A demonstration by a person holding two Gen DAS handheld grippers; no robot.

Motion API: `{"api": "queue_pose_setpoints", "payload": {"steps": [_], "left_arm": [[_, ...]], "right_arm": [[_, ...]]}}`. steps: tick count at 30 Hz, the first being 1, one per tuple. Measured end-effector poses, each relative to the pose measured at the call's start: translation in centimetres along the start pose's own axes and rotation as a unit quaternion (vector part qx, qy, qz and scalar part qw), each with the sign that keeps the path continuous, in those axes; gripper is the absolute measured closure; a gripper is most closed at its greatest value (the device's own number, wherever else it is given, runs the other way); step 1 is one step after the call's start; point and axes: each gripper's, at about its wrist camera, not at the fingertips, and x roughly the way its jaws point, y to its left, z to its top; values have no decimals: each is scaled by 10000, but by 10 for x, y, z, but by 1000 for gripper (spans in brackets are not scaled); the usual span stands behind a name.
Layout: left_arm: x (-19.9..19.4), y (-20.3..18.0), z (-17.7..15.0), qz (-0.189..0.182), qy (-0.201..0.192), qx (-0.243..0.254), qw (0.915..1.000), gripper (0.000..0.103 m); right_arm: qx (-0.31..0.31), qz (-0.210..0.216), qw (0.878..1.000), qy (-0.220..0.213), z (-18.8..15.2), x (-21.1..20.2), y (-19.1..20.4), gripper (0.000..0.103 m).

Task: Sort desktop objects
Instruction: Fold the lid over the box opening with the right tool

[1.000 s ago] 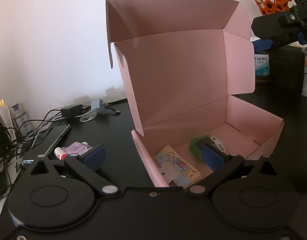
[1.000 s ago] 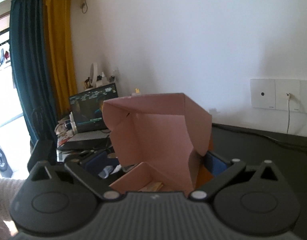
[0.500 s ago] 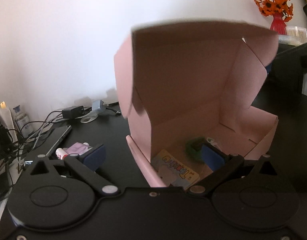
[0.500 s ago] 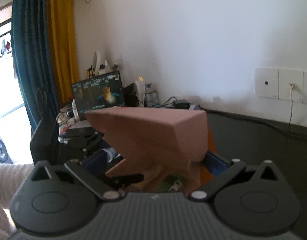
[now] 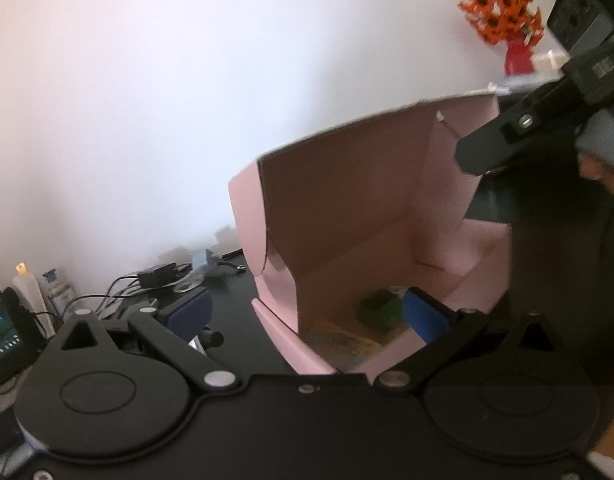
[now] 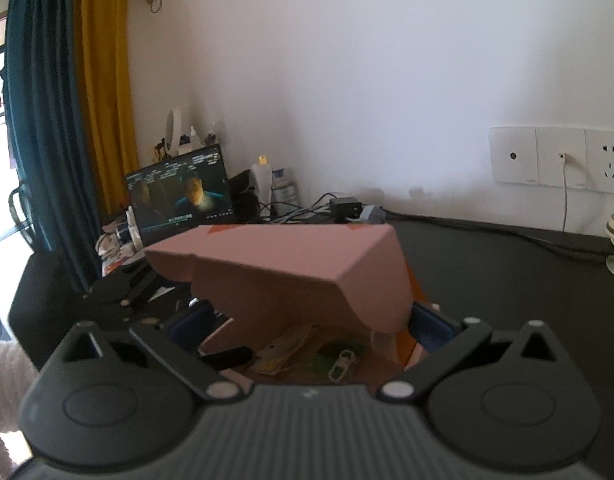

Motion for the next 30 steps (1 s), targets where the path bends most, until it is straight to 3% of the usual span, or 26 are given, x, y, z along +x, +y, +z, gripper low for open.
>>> {"api": "queue_pose_setpoints", "payload": {"steps": [6, 12, 23, 30], "left_arm": [[-6, -2, 3, -511, 62, -158, 9985, 0], [11, -6, 9, -594, 113, -192, 9980, 0], [20, -14, 11, -498, 109, -129, 9986, 0], [20, -13, 8, -393, 103, -57, 9992, 0]], "right_arm": [[170, 27, 9998, -25, -2, -2, 2, 1], [170, 36, 9998, -40, -6, 0, 10, 1], [-82, -126, 9999, -46, -18, -23, 22, 1], [-565, -602, 9965, -100, -19, -21, 34, 1]]}}
